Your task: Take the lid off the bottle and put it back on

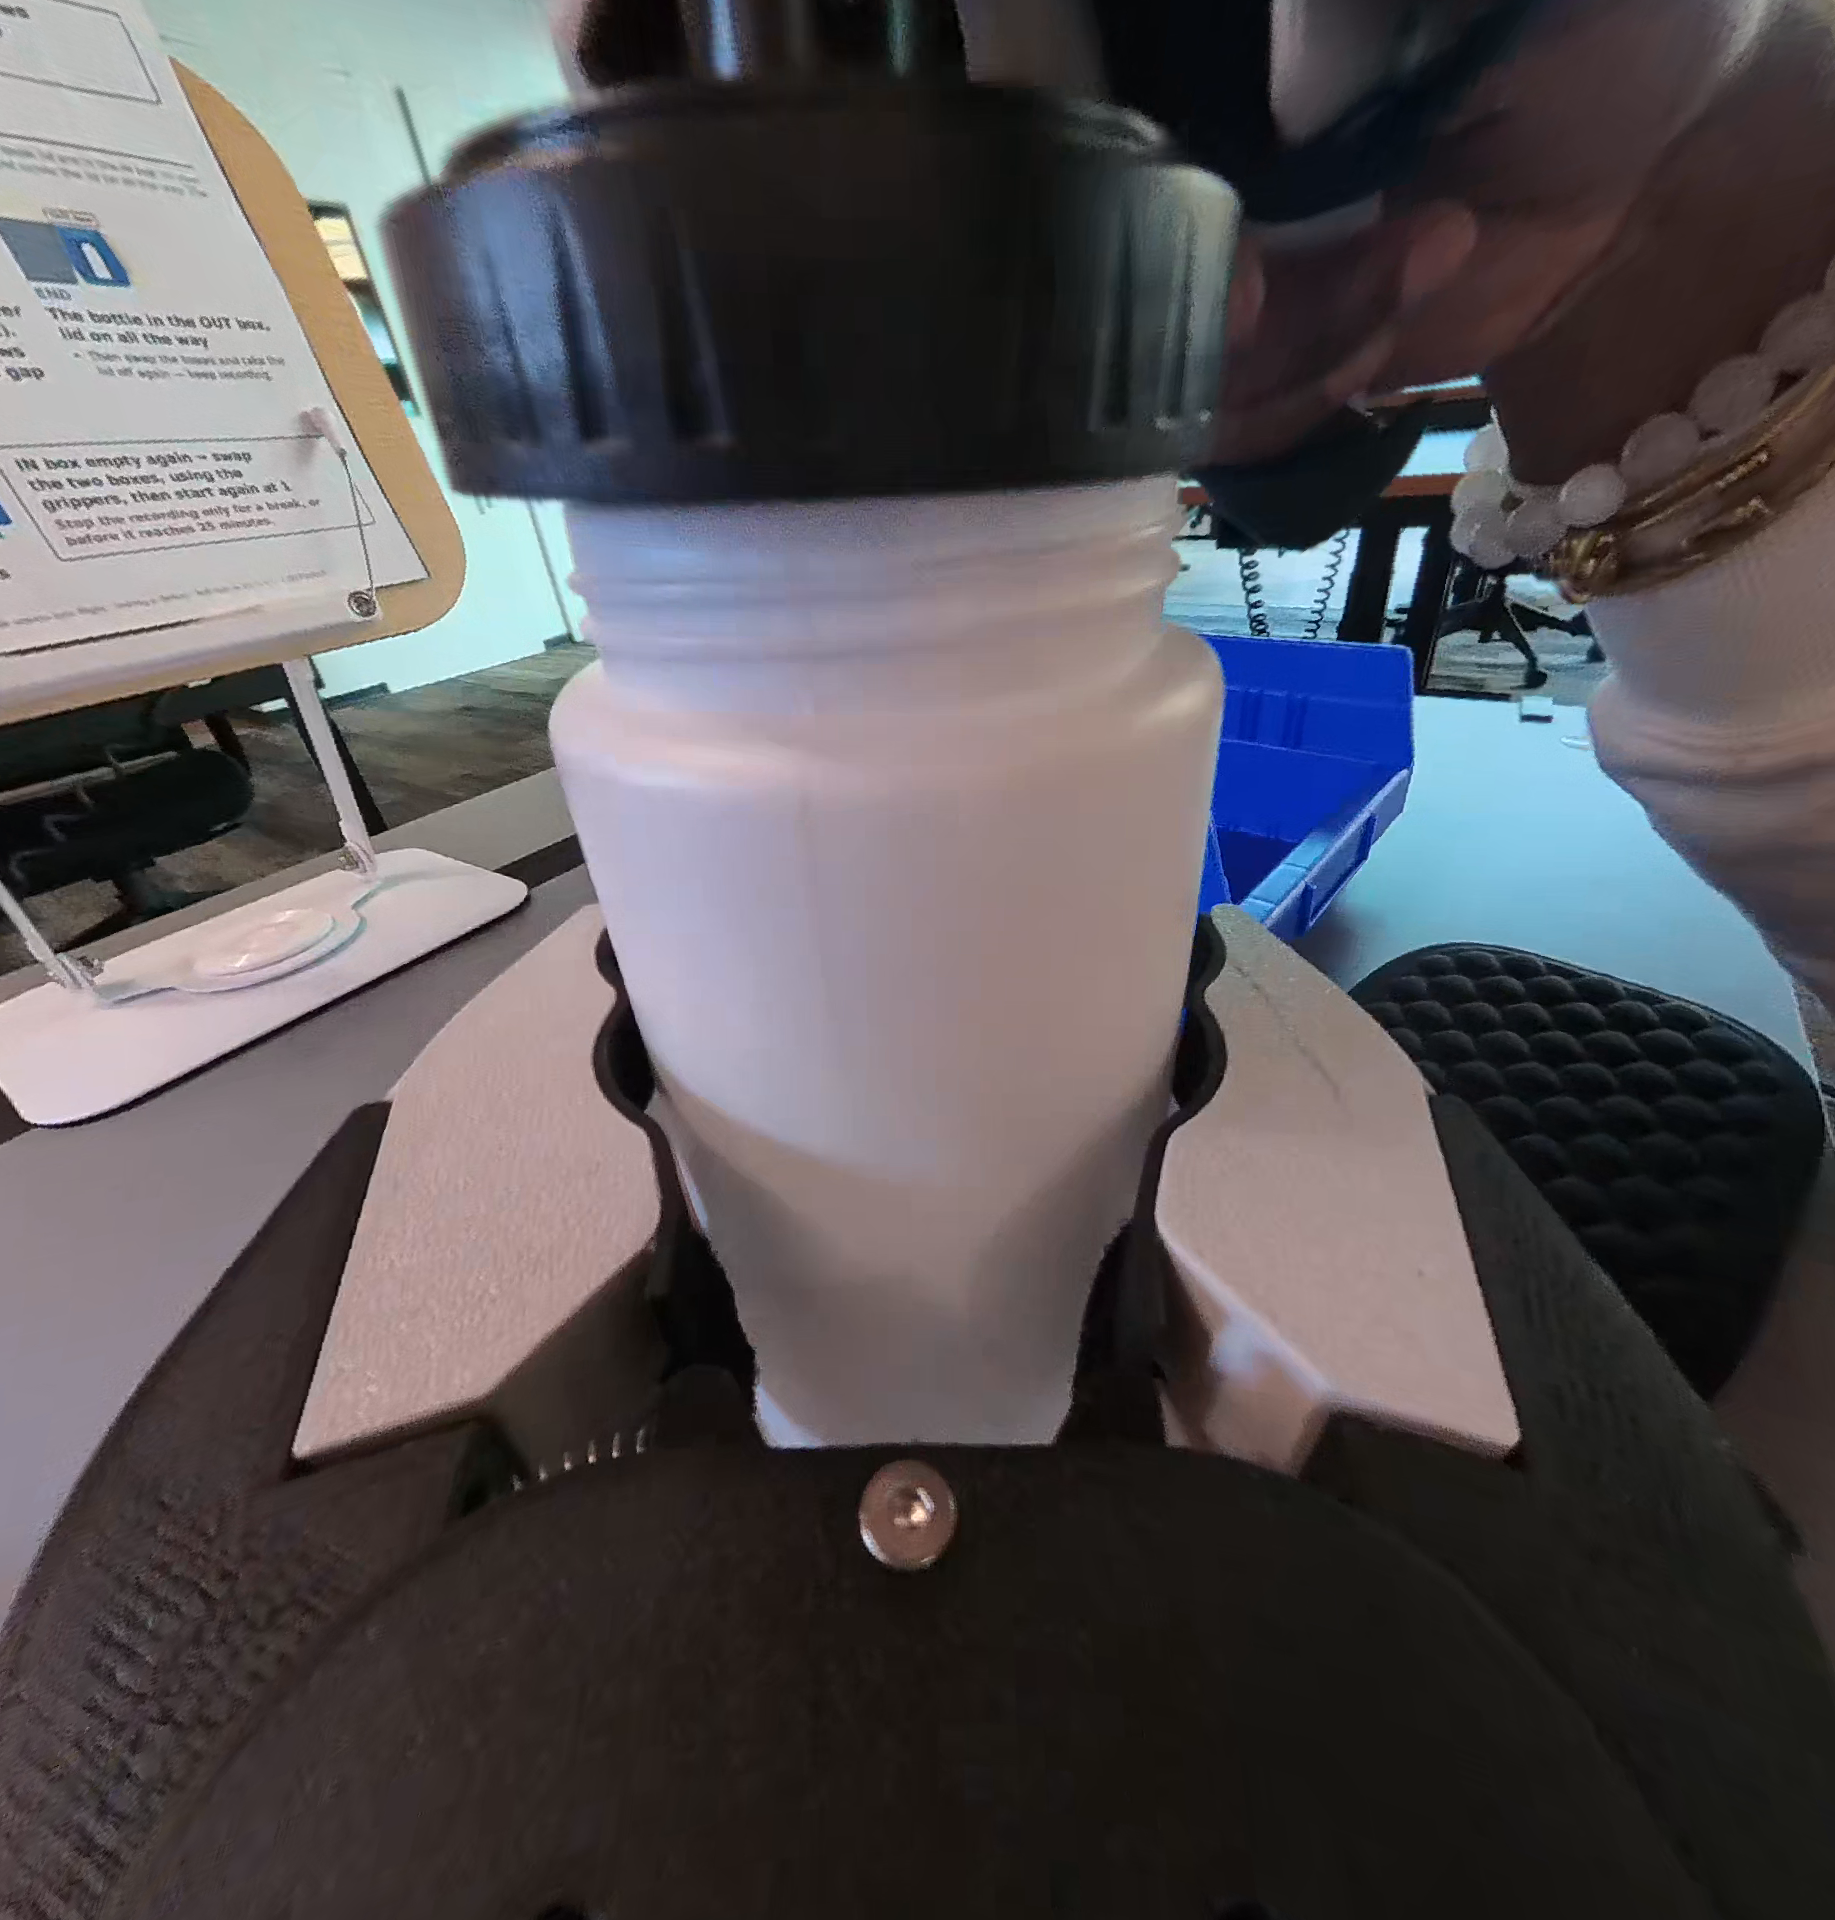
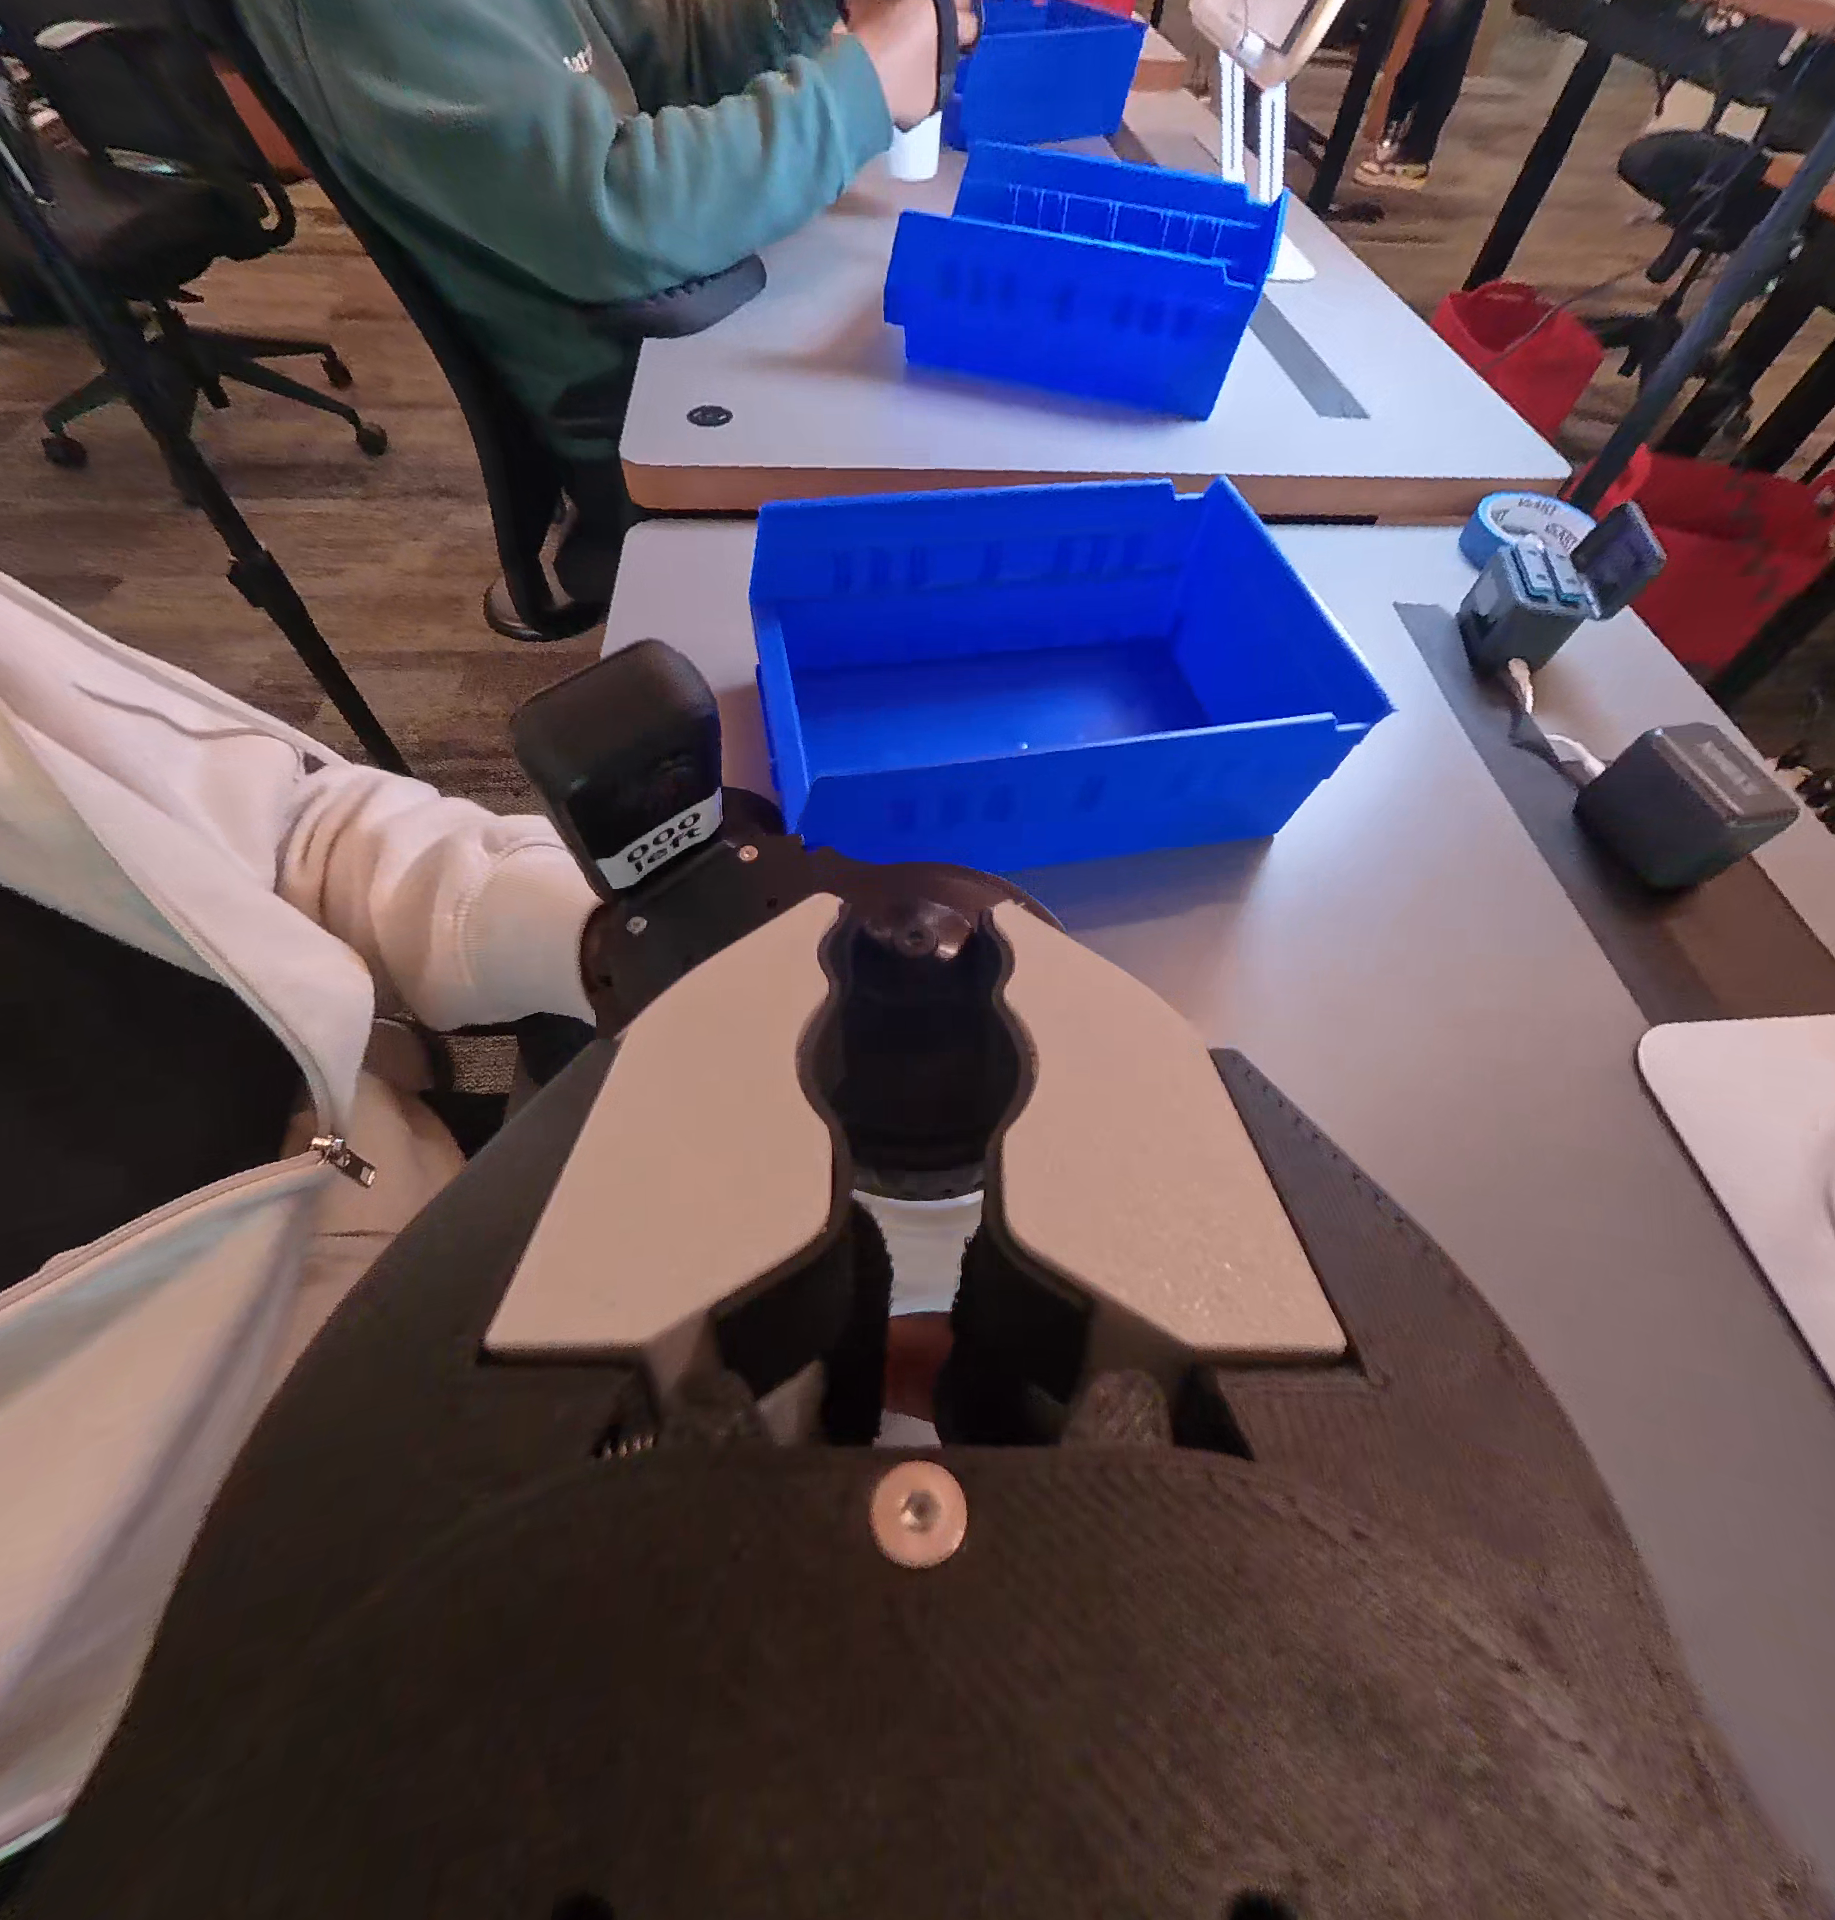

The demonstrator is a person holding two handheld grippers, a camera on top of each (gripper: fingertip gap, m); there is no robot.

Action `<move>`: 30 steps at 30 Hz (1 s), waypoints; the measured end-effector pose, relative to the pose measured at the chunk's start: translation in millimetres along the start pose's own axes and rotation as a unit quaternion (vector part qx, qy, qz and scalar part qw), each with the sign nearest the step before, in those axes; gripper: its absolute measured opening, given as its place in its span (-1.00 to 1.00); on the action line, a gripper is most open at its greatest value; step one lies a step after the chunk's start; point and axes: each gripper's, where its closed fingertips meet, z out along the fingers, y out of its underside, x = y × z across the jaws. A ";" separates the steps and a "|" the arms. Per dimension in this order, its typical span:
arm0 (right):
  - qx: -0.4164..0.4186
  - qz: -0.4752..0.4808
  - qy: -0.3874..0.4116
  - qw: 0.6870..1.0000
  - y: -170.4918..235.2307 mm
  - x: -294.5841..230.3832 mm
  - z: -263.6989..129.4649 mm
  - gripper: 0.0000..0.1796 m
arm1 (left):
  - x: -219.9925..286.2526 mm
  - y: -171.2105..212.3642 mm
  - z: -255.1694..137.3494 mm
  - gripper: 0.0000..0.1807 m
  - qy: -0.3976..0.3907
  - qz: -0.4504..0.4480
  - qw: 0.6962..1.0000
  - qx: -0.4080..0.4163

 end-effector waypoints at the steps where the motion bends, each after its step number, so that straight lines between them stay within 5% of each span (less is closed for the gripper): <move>1: 0.000 0.002 0.003 1.000 1.2 1.1 0.1 -0.74 | -0.6 0.0 -0.2 0.11 0.001 -0.004 1.000 0.001; 13: -0.001 0.034 0.011 0.999 13.0 7.4 -0.8 -0.74 | -1.3 0.6 -1.5 0.08 0.003 -0.024 1.000 0.010; 30: -0.012 0.053 0.161 0.985 15.9 9.4 -0.4 -0.69 | -3.2 1.1 -0.7 0.08 -0.010 -0.013 1.000 0.007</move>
